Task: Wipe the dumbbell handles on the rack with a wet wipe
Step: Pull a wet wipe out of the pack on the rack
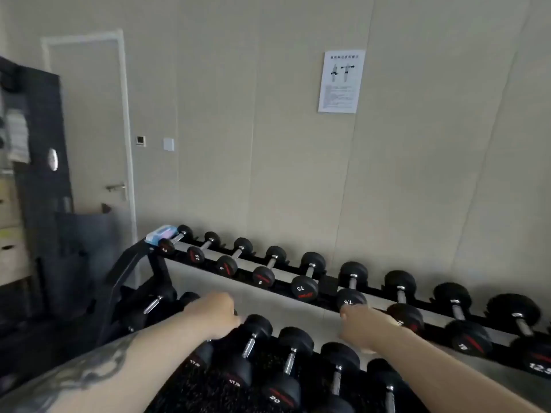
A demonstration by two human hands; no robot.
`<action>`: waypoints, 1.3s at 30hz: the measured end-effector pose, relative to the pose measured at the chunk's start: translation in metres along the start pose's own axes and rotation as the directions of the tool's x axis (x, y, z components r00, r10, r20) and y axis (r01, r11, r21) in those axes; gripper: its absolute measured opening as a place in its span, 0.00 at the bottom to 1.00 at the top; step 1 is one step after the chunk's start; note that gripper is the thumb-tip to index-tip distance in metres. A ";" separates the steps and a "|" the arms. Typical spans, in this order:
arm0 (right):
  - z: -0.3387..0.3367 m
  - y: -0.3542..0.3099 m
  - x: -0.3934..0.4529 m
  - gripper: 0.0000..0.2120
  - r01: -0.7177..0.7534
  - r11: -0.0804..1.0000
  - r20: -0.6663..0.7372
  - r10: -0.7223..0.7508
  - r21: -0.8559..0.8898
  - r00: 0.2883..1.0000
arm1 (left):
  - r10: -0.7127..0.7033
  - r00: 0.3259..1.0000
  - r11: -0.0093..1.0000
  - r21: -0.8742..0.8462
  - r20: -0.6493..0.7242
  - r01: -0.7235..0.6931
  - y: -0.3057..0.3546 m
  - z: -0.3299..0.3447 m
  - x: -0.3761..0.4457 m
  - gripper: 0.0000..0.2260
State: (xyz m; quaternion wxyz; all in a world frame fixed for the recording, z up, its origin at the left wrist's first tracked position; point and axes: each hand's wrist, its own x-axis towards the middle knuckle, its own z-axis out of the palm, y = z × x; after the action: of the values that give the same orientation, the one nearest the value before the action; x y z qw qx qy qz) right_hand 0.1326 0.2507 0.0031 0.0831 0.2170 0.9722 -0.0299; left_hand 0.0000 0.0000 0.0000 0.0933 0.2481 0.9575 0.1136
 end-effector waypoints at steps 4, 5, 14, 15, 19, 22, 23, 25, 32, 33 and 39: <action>0.018 -0.042 0.069 0.21 0.096 0.994 0.053 -0.099 0.055 0.994 | -0.125 0.992 0.991 -0.045 0.029 0.126 -0.034 0.015 0.036 0.13; 0.021 -0.057 0.085 0.21 0.143 0.989 0.079 -0.145 0.035 0.986 | -0.154 0.987 0.986 -0.059 0.039 0.156 -0.048 0.022 0.046 0.13; 0.041 -0.167 0.239 0.17 0.381 0.924 0.119 -0.376 -0.030 0.919 | -0.393 0.920 0.914 -0.106 0.008 0.391 -0.170 0.025 0.145 0.13; 0.040 -0.176 0.252 0.17 0.403 0.915 0.133 -0.395 -0.034 0.909 | -0.411 0.912 0.905 -0.114 0.009 0.409 -0.179 0.021 0.154 0.12; 0.040 -0.212 0.309 0.15 0.461 0.886 0.222 -0.440 -0.054 0.870 | -0.461 0.886 0.879 -0.106 0.053 0.464 -0.207 0.013 0.196 0.11; 0.031 -0.238 0.367 0.10 0.478 0.878 0.205 -0.466 -0.009 0.860 | -0.490 0.871 0.861 -0.143 0.025 0.489 -0.228 0.006 0.240 0.10; 0.028 -0.247 0.385 0.13 0.485 0.874 0.203 -0.473 -0.016 0.858 | -0.492 0.870 0.860 -0.139 0.028 0.491 -0.235 0.005 0.255 0.11; 0.023 -0.265 0.421 0.17 0.507 0.862 0.222 -0.490 -0.022 0.843 | -0.499 0.866 0.856 -0.130 0.042 0.500 -0.249 0.004 0.286 0.13; 0.002 -0.309 0.558 0.22 0.502 0.865 0.248 -0.481 -0.022 0.841 | -0.550 0.832 0.818 -0.155 0.075 0.555 -0.299 0.001 0.395 0.17; 0.000 -0.317 0.572 0.23 0.502 0.865 0.258 -0.480 -0.021 0.838 | -0.557 0.826 0.809 -0.172 0.086 0.562 -0.306 0.000 0.406 0.16; 0.009 -0.407 0.640 0.21 0.539 0.842 0.328 -0.511 0.007 0.794 | -0.578 0.807 0.775 -0.227 0.119 0.589 -0.380 -0.012 0.467 0.13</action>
State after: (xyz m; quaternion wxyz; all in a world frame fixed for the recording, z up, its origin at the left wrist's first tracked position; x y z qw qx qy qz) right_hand -0.6109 0.1485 -0.1090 0.2359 -0.0730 0.9680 -0.0438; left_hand -0.5769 -0.0934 -0.1459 0.1752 -0.0724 0.9623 0.1950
